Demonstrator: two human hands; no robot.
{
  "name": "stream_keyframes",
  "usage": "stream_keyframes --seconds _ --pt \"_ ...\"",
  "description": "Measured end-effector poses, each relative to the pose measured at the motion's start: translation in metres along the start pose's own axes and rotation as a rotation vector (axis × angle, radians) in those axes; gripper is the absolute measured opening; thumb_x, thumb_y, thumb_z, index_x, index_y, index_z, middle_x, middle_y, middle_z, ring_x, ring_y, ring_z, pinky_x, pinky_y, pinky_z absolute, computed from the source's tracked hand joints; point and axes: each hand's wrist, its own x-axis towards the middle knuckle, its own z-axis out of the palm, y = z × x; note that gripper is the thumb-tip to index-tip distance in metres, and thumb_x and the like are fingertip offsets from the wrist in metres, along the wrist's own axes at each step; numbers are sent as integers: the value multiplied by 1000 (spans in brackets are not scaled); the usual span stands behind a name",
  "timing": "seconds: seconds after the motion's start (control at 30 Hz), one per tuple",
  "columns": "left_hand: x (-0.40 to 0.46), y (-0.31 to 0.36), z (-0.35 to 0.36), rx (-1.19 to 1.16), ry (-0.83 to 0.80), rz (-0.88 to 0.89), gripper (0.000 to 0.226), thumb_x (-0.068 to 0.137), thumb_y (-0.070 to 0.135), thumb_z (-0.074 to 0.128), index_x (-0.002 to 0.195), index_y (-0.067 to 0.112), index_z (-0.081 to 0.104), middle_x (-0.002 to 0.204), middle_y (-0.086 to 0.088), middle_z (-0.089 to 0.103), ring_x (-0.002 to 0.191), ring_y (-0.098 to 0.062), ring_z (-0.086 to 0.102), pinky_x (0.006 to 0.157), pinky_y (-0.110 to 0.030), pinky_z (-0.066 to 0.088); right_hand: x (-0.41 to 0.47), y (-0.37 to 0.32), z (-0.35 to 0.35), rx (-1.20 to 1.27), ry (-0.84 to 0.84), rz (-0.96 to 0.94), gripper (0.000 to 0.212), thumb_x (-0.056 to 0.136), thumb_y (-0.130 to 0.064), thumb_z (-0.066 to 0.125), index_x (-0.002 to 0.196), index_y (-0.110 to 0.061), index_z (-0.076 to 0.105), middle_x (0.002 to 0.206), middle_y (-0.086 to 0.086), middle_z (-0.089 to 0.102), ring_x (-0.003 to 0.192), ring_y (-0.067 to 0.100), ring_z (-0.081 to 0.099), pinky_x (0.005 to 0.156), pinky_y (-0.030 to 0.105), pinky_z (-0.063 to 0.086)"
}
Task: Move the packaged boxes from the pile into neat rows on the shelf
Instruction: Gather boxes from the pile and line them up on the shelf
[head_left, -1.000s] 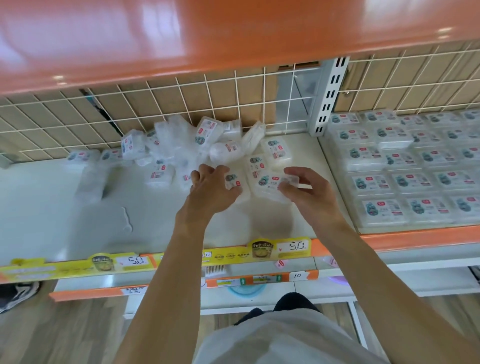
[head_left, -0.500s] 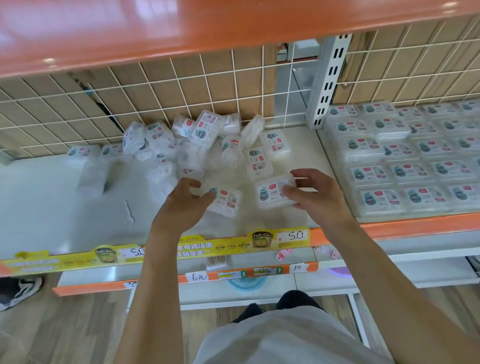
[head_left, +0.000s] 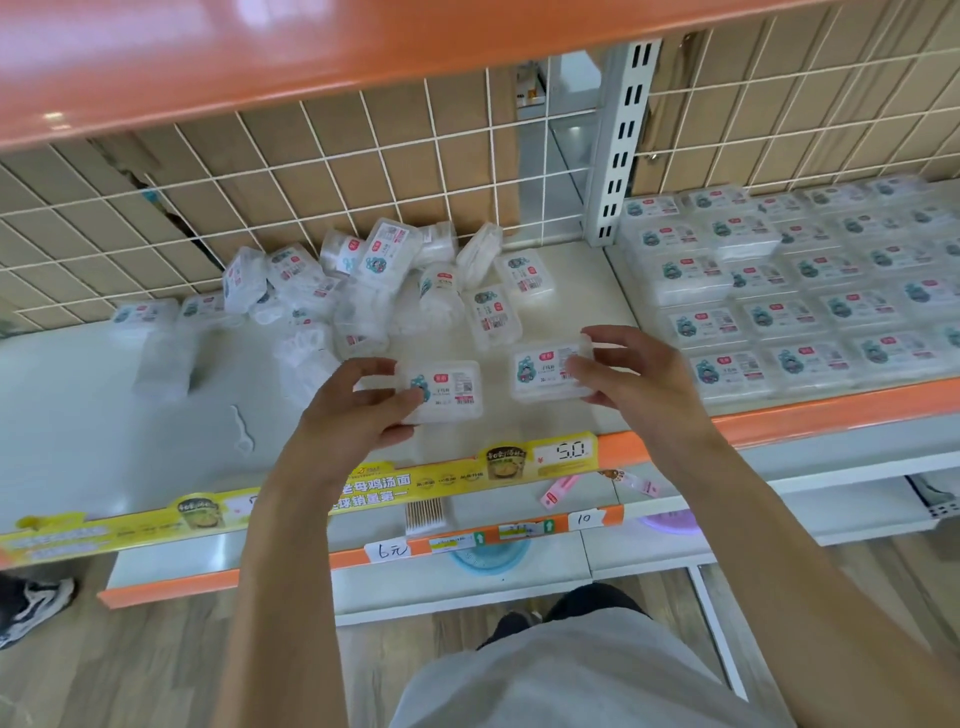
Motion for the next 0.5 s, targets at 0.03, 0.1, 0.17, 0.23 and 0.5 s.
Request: stream_keyframes --seconds 0.03,0.1,0.17,0.23,0.5 --pt "0 1 5 -13 -14 14 37 86 13 75 121 19 61 102 -10 76 95 -22 74 85 -32 60 -1 -1 -5 15 12 -4 36 82 -12 80 116 -17 69 101 8 75 93 20 74 81 35 62" --pt "-1 5 17 -26 -56 36 40 88 14 73 125 26 61 102 -12 75 95 -21 74 86 -33 59 -3 -4 -16 29 45 -18 37 82 -12 80 117 -16 68 100 8 76 94 20 74 82 35 61" --pt "0 8 31 -28 -101 47 38 90 16 72 124 29 63 100 -10 76 95 -21 74 87 -34 58 -5 -7 -28 39 77 -29 37 82 -12 80 117 -17 68 101 8 76 95 20 74 82 35 61" --pt "1 11 47 -18 -136 59 34 90 16 72 122 28 66 95 -6 77 92 -20 74 87 -34 59 -8 -9 -41 48 110 -37 36 83 -11 79 117 -16 69 101 7 76 93 20 74 82 35 61" --pt "4 22 122 50 -246 87 32 89 20 73 119 30 67 95 0 78 96 -11 72 87 -28 58 -8 -18 -102 86 207 -57 32 84 -11 79 114 -16 70 102 9 76 94 21 74 81 35 61"
